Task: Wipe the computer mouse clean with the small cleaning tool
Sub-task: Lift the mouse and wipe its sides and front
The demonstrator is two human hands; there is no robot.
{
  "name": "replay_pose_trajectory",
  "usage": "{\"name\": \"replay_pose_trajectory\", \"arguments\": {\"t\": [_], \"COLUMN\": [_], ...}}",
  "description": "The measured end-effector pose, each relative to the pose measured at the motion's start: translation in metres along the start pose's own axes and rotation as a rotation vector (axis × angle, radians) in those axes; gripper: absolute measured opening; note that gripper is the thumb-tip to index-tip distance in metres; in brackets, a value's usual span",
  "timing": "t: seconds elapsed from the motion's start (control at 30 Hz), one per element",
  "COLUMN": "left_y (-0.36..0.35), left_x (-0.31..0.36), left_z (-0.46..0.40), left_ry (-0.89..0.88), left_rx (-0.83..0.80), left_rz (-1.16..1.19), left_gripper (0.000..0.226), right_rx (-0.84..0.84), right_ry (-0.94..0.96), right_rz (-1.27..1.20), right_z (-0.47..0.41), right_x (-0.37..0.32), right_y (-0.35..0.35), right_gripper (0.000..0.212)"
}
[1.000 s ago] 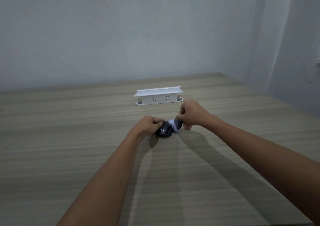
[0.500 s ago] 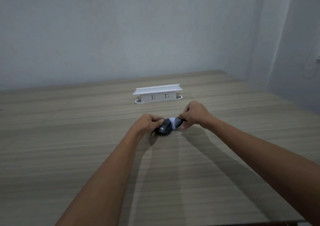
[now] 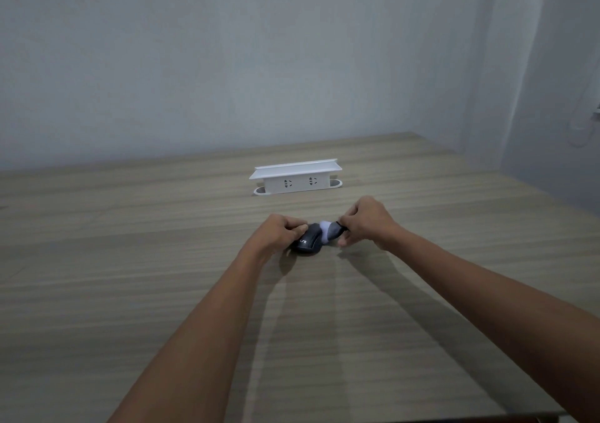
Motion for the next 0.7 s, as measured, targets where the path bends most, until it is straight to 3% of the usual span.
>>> {"name": "replay_pose_trajectory", "arguments": {"t": [0.23,0.5,0.63,0.7], "left_y": [0.0,0.001,0.002,0.001], "left_x": [-0.003,0.001,0.004,0.006], "left_z": [-0.003,0.0,0.001,0.001], "left_ry": [-0.019,0.003,-0.01,-0.026], "left_rx": [-0.004,-0.007,0.001,-0.003], "left_rz": [-0.01,-0.042,-0.055,-0.085], "left_gripper": [0.027,0.03,0.031,0.03], "right_rx": [-0.241,0.032,0.011,0.008], "right_ry": [-0.089,0.006,0.067,0.095], "right_rz": [0.002,0.037,0.169,0.164], "right_z": [0.009,-0.005,0.002,0.004], "right_x": [0.009,-0.002,-0.006,-0.009], "right_y": [-0.013,0.004,-0.003,-0.001], "right_gripper": [0.026,0.016,0.035,0.029]}}
Point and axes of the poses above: each hand's wrist, its own z-axis away from the middle knuckle, its own y-axis out of the back of the hand, x = y × z, the point moved 4 cm from there along -z, towards the middle knuckle, and after that the axes turned 14 degrees about -y, right-handed, at the moved point
